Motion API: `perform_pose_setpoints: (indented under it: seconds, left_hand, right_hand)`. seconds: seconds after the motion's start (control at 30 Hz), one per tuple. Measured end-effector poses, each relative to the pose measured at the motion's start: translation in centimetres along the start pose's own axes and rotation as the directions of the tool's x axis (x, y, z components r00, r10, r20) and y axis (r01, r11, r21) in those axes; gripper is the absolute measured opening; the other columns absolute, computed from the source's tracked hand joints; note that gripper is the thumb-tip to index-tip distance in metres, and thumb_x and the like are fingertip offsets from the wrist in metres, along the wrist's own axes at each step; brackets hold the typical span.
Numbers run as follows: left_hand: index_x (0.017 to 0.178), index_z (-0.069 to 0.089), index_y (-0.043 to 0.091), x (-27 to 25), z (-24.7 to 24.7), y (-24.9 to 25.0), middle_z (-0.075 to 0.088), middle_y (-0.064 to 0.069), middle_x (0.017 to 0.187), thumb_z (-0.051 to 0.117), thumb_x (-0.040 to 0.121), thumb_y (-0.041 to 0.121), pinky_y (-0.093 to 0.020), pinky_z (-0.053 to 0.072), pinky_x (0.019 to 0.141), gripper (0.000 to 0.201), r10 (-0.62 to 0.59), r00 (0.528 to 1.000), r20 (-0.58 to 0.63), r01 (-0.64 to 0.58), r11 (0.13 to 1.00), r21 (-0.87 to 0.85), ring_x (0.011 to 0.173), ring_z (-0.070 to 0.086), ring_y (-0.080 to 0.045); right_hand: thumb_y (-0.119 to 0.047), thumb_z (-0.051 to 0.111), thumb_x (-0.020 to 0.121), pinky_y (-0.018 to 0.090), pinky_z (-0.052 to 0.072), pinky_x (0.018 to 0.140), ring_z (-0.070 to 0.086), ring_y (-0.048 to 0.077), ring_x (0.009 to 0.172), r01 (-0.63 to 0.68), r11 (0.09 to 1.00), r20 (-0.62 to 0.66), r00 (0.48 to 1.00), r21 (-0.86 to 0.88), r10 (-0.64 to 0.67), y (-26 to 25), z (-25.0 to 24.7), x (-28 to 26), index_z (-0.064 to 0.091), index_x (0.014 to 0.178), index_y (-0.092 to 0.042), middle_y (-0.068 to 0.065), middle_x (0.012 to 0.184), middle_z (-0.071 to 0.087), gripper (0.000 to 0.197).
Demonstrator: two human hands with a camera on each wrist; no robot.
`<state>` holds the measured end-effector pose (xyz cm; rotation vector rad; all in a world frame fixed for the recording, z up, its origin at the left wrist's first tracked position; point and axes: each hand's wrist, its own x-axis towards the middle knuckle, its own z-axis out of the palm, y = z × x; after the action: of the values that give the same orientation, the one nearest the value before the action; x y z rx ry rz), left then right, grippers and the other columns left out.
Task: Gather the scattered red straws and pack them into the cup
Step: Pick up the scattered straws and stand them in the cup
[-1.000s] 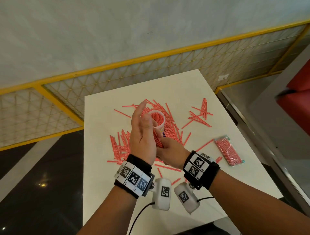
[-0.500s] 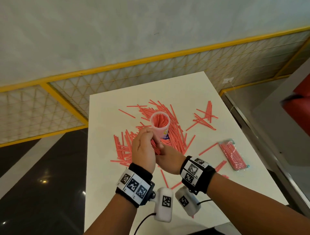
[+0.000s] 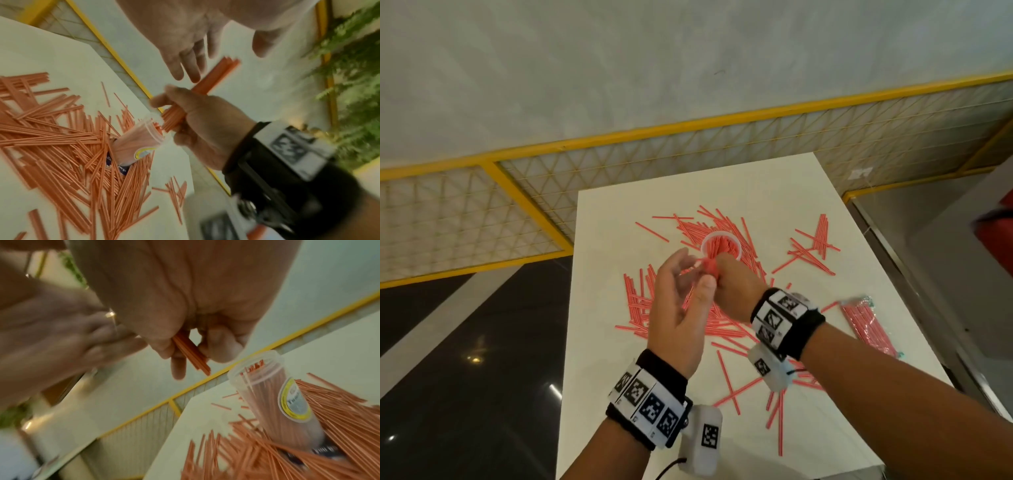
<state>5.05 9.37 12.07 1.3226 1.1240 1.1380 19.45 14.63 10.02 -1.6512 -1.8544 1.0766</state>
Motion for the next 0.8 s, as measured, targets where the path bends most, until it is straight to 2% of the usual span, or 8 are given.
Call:
perform_pose_setpoints:
  seconds: [0.03,0.07,0.13,0.23,0.33,0.47,0.6,0.8]
  left_hand:
    - [0.138,0.051,0.03,-0.3,-0.6,-0.1,0.062,0.015,0.131,0.059,0.1,0.032,-0.017,0.051,0.095,0.04,-0.03,0.999,-0.034,0.03,1.0,0.005,0.123,0.06,-0.002]
    - [0.139,0.052,0.029,-0.6,-1.2,-0.4,0.063,0.014,0.132,0.06,0.099,0.033,-0.018,0.052,0.096,0.041,-0.059,0.997,-0.058,0.06,0.998,0.02,0.122,0.06,-0.001]
    - [0.129,0.059,0.026,-1.3,-2.6,-1.5,0.068,0.007,0.121,0.063,0.095,0.037,-0.029,0.056,0.094,0.036,-0.129,0.989,-0.077,0.132,0.991,0.038,0.115,0.066,-0.013]
    - [0.113,0.067,0.022,-3.0,-4.4,-3.5,0.072,-0.003,0.104,0.067,0.095,0.032,-0.046,0.058,0.091,0.021,-0.259,0.964,-0.067,0.262,0.963,0.059,0.099,0.07,-0.029]
    - [0.104,0.07,0.022,-4.7,-5.7,-5.5,0.072,-0.006,0.097,0.066,0.099,0.018,-0.053,0.056,0.094,0.007,-0.339,0.94,-0.036,0.34,0.93,0.141,0.091,0.07,-0.027]
    - [0.099,0.069,0.03,-6.3,-6.0,-7.6,0.072,0.005,0.09,0.068,0.097,0.025,-0.049,0.056,0.091,0.006,-0.434,0.9,0.035,0.406,0.865,0.296,0.087,0.07,-0.022]
    - [0.099,0.066,0.033,-6.9,-5.3,-8.7,0.07,0.007,0.087,0.065,0.097,0.03,-0.039,0.056,0.083,0.004,-0.466,0.874,0.14,0.373,0.826,0.422,0.083,0.068,-0.018]
    - [0.099,0.065,0.032,-6.3,-4.2,-9.5,0.069,0.008,0.09,0.063,0.099,0.029,-0.03,0.054,0.082,0.003,-0.484,0.853,0.198,0.345,0.805,0.482,0.083,0.068,-0.01]
  right_hand:
    - [-0.036,0.051,0.103,0.041,0.058,0.06,0.061,0.024,0.062,-0.03,0.999,-0.088,0.996,0.025,0.032,0.3,-0.5,1.3,0.058,0.077,-0.014,0.013,0.074,0.065,0.034]
    - [-0.043,0.051,0.101,0.044,0.059,0.059,0.061,0.027,0.059,-0.041,0.999,-0.166,0.985,0.029,0.045,0.9,-0.9,2.7,0.056,0.074,-0.012,0.014,0.07,0.064,0.042]
    - [-0.043,0.054,0.099,0.04,0.055,0.056,0.056,0.024,0.053,-0.094,0.995,-0.254,0.962,0.035,0.099,1.9,-1.4,5.2,0.051,0.065,-0.011,0.009,0.059,0.057,0.047]
    - [-0.043,0.062,0.096,0.027,0.04,0.052,0.052,0.014,0.053,-0.232,0.973,-0.273,0.934,0.019,0.228,3.4,-1.4,7.9,0.061,0.068,-0.012,0.0,0.058,0.056,0.042]
    - [-0.044,0.065,0.093,0.027,0.049,0.06,0.058,0.012,0.064,-0.259,0.961,-0.232,0.945,-0.094,0.232,4.8,-0.4,9.3,0.064,0.074,-0.017,-0.004,0.066,0.062,0.033]
    - [-0.041,0.068,0.09,0.024,0.045,0.06,0.06,0.015,0.073,-0.233,0.967,-0.259,0.945,-0.104,0.2,5.1,-0.2,9.4,0.062,0.077,-0.021,-0.006,0.077,0.066,0.024]
    - [-0.047,0.064,0.089,0.031,0.056,0.075,0.065,0.015,0.082,-0.265,0.951,-0.266,0.939,-0.157,0.217,5.7,-1.1,8.9,0.07,0.093,-0.028,-0.008,0.09,0.07,0.02]
    - [-0.031,0.054,0.099,0.027,0.047,0.061,0.065,0.023,0.077,-0.271,0.889,-0.211,0.956,-0.368,0.204,5.1,-3.1,7.6,0.076,0.094,-0.018,0.005,0.089,0.074,0.026]
